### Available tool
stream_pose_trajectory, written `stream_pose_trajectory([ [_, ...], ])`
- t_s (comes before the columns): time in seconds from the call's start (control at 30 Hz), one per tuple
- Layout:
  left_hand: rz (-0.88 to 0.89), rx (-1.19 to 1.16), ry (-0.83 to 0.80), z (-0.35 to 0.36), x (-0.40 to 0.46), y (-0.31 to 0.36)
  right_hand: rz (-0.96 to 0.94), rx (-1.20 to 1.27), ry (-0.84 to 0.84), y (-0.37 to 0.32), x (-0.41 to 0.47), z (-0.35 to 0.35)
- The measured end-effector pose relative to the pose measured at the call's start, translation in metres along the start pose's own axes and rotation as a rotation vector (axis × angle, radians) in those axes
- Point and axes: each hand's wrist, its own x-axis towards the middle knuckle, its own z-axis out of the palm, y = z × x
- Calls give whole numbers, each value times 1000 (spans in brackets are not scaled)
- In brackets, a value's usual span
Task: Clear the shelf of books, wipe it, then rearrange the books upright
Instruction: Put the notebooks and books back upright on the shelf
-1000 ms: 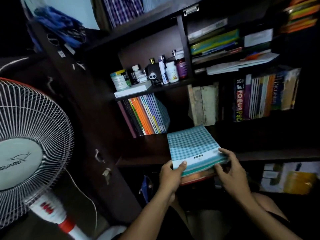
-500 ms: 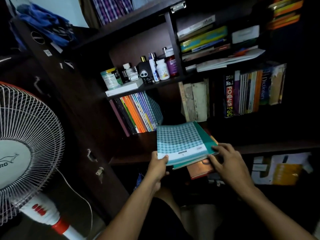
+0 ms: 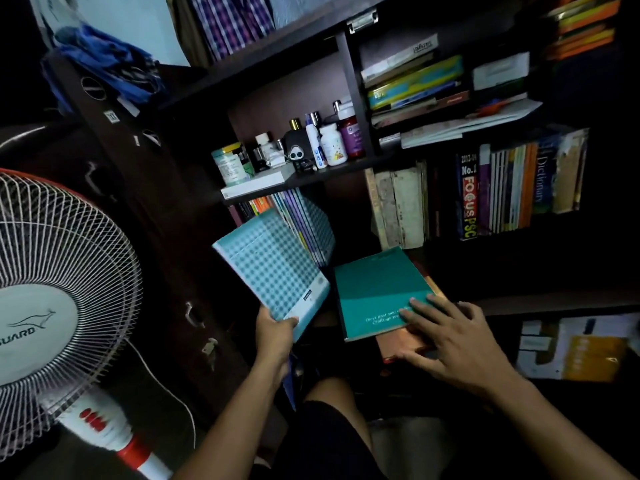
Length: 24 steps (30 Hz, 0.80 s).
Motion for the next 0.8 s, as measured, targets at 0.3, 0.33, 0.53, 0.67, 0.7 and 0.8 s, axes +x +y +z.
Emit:
stream_pose_trajectory([
  [0.3, 127, 358, 21, 24, 11, -3, 230, -58, 119, -10, 3, -5],
  [0.33, 126, 379, 12, 27, 12, -3, 243, -66, 132, -8, 2, -6],
  [0.53, 209, 351, 20, 39, 8, -3, 267, -58, 151, -3, 0, -7],
  [0.67, 385, 437, 76, 31, 4, 1, 291, -55, 147, -4, -2, -8],
  [0.7, 458, 439, 73, 30, 3, 8, 301, -47, 152, -4, -2, -8],
  [0.8, 688, 459, -32, 22, -3, 49, 349, 58, 264, 0, 1, -10],
])
